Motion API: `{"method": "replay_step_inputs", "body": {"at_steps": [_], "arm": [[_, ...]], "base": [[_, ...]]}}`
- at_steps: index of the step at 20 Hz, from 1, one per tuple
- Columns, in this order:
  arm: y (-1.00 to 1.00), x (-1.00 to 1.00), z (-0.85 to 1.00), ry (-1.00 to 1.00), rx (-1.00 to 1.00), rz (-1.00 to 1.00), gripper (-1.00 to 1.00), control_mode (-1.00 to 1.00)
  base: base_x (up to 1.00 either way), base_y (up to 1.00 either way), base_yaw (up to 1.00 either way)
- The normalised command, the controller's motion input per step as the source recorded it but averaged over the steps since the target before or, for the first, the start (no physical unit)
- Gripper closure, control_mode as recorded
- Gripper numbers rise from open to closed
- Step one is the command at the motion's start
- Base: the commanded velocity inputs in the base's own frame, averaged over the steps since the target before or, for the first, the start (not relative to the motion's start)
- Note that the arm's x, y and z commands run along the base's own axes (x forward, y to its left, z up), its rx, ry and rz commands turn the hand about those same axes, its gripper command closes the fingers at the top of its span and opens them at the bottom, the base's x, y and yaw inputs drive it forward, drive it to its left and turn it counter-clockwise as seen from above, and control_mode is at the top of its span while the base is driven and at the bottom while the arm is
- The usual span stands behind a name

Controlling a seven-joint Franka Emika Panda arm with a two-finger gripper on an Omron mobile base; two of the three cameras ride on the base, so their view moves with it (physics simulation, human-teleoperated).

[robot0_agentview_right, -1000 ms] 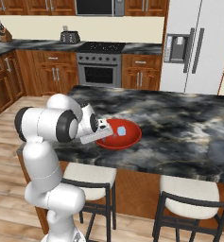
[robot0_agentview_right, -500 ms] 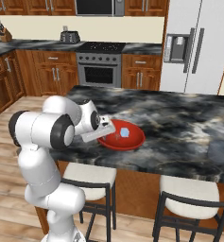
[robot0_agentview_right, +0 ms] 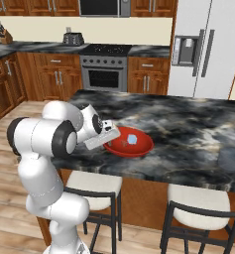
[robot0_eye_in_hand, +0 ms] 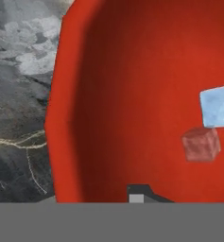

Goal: There are four ice cubes in the ice bowl. Place two ice cubes in each glass of water.

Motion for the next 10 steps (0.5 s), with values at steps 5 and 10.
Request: {"method": "replay_step_inputs", "body": {"at_steps": [5, 10], "arm": [[-0.01, -0.08, 0.23, -0.01, -0.10, 0.00, 1.00, -1.00], [0.00, -0.11, 0.23, -0.07, -0.11, 0.00, 1.00, -1.00]], "base": [[0.00, 0.00, 0.00], [0.00, 0.00, 0.00]]}}
